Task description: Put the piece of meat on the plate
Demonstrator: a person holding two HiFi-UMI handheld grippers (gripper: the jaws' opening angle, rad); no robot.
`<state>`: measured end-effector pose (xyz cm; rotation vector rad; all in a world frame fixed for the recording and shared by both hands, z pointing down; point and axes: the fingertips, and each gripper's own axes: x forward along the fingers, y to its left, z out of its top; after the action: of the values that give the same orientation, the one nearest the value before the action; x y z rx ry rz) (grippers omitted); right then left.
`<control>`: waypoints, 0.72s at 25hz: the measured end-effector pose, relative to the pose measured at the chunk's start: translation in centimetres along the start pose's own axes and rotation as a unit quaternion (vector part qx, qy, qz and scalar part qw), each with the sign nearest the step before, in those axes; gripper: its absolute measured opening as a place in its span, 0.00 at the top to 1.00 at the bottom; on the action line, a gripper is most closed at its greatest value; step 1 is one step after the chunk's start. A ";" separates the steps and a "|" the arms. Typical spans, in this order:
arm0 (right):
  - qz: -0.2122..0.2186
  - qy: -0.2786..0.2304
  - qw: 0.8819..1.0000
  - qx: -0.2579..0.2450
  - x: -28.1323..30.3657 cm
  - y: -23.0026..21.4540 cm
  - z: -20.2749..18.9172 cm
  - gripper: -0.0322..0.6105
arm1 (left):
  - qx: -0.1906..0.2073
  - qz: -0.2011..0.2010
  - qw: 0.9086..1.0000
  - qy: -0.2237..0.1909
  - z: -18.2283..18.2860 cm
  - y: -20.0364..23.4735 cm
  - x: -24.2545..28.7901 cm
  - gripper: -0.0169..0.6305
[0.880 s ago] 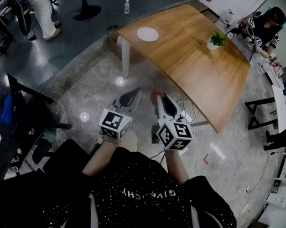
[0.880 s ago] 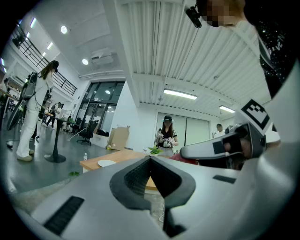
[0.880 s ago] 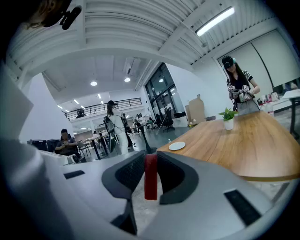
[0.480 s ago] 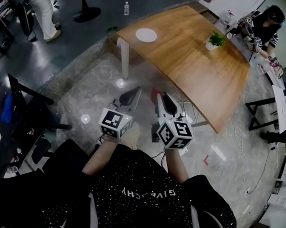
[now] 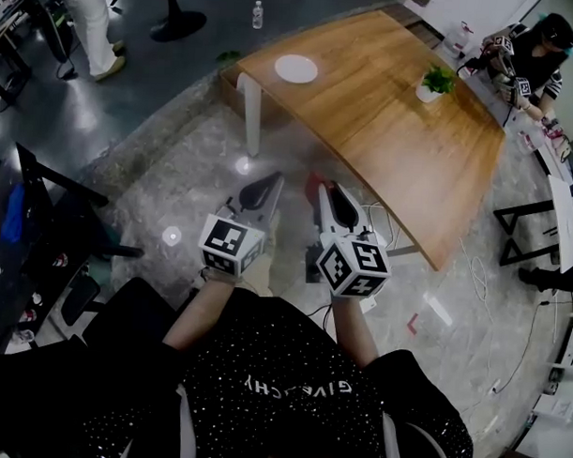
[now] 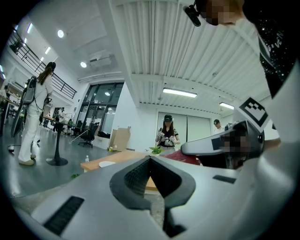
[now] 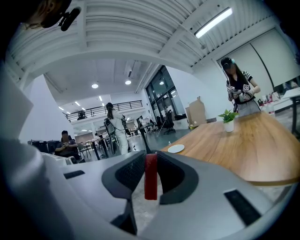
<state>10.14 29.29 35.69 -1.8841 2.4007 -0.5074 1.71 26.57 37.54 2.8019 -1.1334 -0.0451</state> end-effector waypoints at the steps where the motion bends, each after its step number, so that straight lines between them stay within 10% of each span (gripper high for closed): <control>1: 0.001 -0.002 1.000 0.000 0.3 -0.2 0.1 0.82 | -0.003 0.004 1.000 0.001 0.0 0.3 0.2 0.96; 18: 0.002 0.012 1.000 -0.003 12.6 -3.1 1.8 0.82 | -0.016 -0.006 1.000 0.007 -0.6 8.8 9.5 0.96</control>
<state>10.22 16.30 36.95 -1.8855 2.4233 -0.5245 2.56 13.78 39.35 2.7777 -1.1021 -0.0430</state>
